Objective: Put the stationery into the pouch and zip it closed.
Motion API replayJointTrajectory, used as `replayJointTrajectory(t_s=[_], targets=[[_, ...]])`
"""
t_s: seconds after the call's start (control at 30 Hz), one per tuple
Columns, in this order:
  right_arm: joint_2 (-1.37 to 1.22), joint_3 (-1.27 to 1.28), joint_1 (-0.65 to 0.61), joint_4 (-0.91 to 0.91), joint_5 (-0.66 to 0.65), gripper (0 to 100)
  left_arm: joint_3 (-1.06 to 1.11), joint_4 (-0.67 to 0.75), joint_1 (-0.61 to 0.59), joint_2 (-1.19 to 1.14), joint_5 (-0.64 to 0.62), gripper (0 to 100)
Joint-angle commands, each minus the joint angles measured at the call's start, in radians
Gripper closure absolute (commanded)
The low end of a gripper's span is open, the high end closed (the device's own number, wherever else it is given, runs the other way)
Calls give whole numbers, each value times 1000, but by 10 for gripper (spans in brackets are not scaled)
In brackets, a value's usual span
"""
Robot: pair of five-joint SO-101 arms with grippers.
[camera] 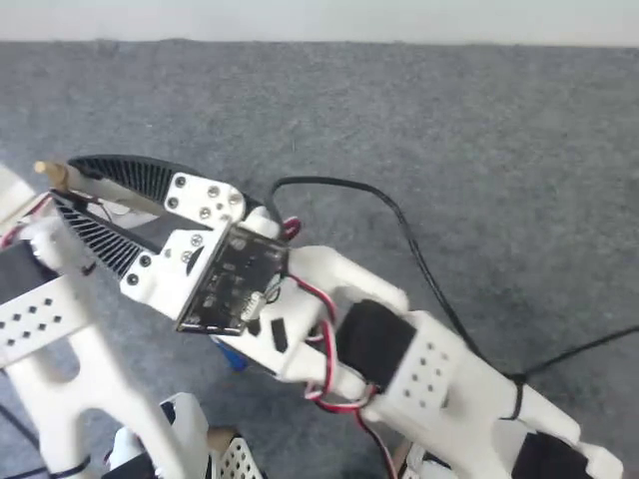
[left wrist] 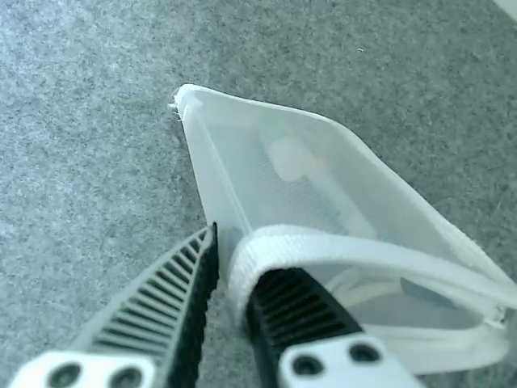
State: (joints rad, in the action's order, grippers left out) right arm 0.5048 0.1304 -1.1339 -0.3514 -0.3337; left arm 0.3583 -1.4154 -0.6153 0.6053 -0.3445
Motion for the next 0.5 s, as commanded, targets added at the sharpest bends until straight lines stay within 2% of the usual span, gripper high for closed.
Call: replayJointTrajectory(t_s=[0.0, 0.17, 0.47], targets=[[8, 98, 47, 216, -11, 991, -33, -3, 0, 32, 5, 987], [1, 163, 81, 311, -6, 991, -31, -3, 0, 32, 5, 987], [-4, 281, 67, 519, -5, 991, -31, -3, 0, 32, 6, 987]])
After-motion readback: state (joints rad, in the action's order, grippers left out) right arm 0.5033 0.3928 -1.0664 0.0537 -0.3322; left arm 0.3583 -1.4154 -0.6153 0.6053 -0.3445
